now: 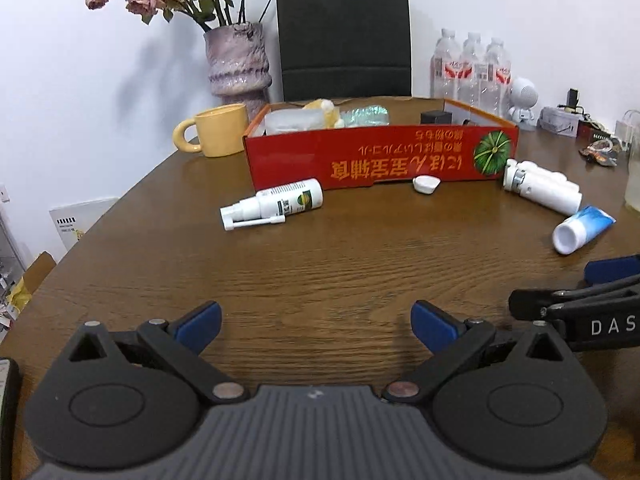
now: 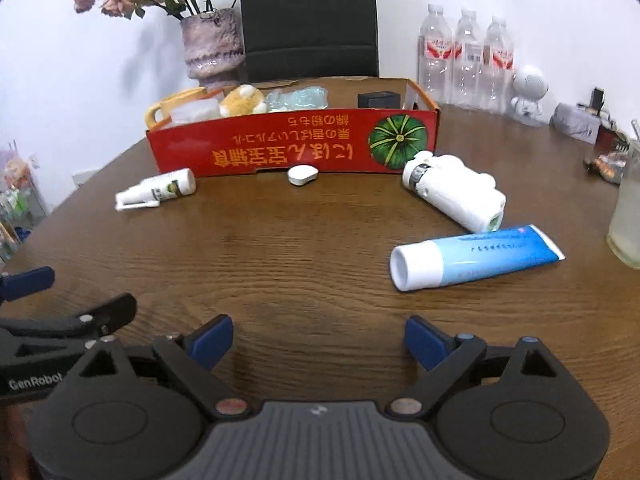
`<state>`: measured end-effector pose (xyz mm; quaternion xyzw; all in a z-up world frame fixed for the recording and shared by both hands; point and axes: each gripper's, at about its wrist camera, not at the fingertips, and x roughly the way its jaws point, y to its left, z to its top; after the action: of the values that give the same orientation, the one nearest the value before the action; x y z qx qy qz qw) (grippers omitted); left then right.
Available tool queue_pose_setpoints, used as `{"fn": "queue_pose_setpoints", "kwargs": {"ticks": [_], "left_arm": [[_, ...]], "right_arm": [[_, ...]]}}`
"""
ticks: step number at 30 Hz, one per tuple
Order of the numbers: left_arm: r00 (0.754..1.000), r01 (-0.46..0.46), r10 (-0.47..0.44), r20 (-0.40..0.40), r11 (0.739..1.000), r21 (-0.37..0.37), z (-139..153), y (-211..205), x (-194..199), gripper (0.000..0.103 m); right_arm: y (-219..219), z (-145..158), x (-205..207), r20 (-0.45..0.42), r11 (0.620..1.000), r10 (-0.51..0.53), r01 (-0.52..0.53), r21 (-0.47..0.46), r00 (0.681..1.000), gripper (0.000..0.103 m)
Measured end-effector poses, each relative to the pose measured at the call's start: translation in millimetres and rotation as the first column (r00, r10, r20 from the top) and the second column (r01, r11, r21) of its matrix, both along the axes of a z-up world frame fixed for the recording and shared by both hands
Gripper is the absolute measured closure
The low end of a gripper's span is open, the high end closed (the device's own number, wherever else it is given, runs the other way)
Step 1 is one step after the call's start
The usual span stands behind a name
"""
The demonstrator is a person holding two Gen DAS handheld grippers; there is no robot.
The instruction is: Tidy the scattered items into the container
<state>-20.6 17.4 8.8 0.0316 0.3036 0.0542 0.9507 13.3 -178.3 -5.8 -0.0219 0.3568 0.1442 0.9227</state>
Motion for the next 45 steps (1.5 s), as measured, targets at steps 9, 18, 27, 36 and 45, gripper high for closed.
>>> {"fn": "queue_pose_setpoints", "kwargs": {"ticks": [9,18,27,36,45], "left_arm": [[0.997,-0.024,0.017,-0.079,0.996,-0.085,-8.7,2.3,14.6,0.0],[0.997,-0.025,0.018,-0.079,0.996,-0.087,-8.4,2.7,15.4,0.0],[0.996,0.026,-0.033,-0.08,0.996,-0.089,-8.6,5.8,17.7,0.0],[0.996,0.039,-0.046,-0.08,0.995,-0.088,-9.0,5.3,18.9,0.0],[0.996,0.039,-0.046,-0.08,0.995,-0.088,-9.1,5.5,19.1,0.0]], "right_arm": [[-4.1,-8.3,1.1,0.042,0.998,-0.05,0.051,-0.027,0.998,0.0],[-4.2,-8.1,1.3,0.042,0.998,-0.052,0.053,-0.025,0.998,0.0],[-5.2,-8.0,0.4,0.043,0.999,-0.047,0.048,-0.023,0.998,0.0],[-5.5,-7.9,0.2,0.043,0.999,-0.046,0.047,-0.023,0.998,0.0],[-5.6,-7.8,0.2,0.043,0.999,-0.046,0.047,-0.024,0.998,0.0]]}}
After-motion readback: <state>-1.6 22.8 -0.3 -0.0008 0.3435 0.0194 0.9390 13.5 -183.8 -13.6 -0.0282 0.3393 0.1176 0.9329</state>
